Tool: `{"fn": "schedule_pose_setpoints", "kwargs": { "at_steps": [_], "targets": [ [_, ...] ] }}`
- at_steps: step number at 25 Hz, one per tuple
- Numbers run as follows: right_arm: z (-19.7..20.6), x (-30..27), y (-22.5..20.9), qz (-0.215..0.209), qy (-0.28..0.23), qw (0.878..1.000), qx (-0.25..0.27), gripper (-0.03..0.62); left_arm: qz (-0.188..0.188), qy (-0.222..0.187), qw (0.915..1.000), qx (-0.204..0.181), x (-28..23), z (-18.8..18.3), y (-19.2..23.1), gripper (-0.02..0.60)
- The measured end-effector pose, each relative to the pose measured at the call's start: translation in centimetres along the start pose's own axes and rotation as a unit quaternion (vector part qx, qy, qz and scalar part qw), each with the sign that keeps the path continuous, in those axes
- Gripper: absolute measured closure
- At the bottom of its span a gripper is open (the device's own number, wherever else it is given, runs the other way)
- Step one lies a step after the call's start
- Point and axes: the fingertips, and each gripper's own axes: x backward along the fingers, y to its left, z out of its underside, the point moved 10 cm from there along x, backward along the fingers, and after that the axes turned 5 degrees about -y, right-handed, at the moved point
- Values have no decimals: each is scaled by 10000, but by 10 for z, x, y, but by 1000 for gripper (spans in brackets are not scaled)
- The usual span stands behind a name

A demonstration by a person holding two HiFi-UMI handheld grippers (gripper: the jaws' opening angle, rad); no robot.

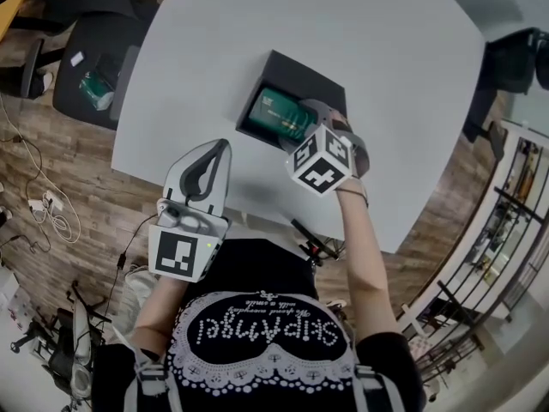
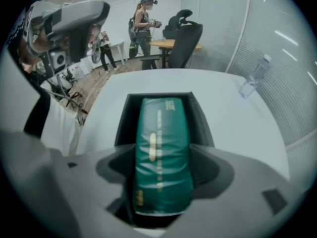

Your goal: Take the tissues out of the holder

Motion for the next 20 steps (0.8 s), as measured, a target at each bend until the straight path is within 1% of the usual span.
{"fn": "schedule_pose_setpoints", "kwargs": {
  "at_steps": [3,7,10,20],
  "targets": [
    [2,1,-2,-2,-118,9999,27,272,19,1,10000,2,-2,0,0,560],
    [2,4,-3,-81,-108,9998,169,273,7,-20,10000,1,-1,-1,-1,560],
    [1,11,-1,-24,-164,9997,199,273,-1,-54,10000,-18,2,-3,-1,560],
    [-4,45,-1,432,-844,9952,-228,273,26,-188,9998,-91,7,-7,-4,561]
  ]
}}
